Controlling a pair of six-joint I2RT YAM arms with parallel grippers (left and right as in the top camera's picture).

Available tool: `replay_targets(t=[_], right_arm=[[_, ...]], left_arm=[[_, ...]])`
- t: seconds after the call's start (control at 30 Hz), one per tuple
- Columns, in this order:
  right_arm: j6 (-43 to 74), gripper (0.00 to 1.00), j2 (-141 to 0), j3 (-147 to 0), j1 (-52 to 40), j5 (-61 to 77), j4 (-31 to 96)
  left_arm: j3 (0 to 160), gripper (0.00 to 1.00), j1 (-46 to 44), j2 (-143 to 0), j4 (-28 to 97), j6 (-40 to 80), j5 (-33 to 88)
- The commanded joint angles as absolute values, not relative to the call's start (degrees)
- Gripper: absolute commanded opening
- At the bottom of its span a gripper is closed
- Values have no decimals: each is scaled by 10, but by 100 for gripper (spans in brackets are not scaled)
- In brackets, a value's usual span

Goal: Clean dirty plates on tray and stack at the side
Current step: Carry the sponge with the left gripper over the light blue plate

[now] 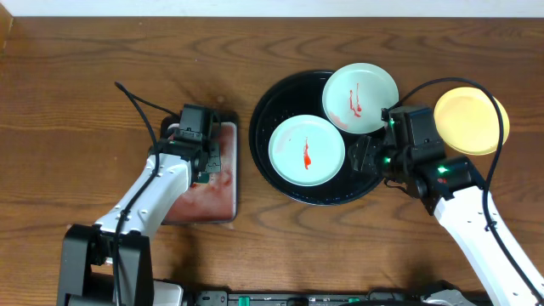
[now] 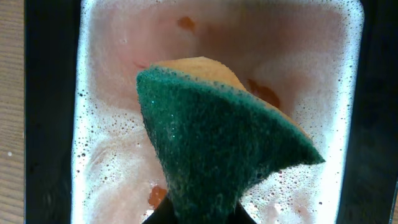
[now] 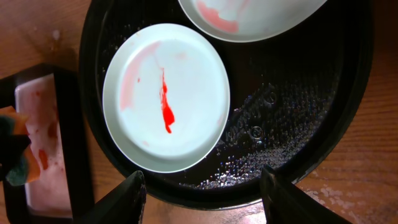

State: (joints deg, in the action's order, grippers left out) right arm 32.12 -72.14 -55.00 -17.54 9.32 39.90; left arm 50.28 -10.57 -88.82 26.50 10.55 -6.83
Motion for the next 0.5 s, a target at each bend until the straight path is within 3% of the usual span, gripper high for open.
replay_targets(t=[0.0,0.47], right_arm=[[312,57,-717,-555,-168,88,401],[310,58,-717,-555,-168,72,411]], left_arm=[[507,7,-103,-889,265,113,-80],[510,7,-103,-886,264,113,-53]])
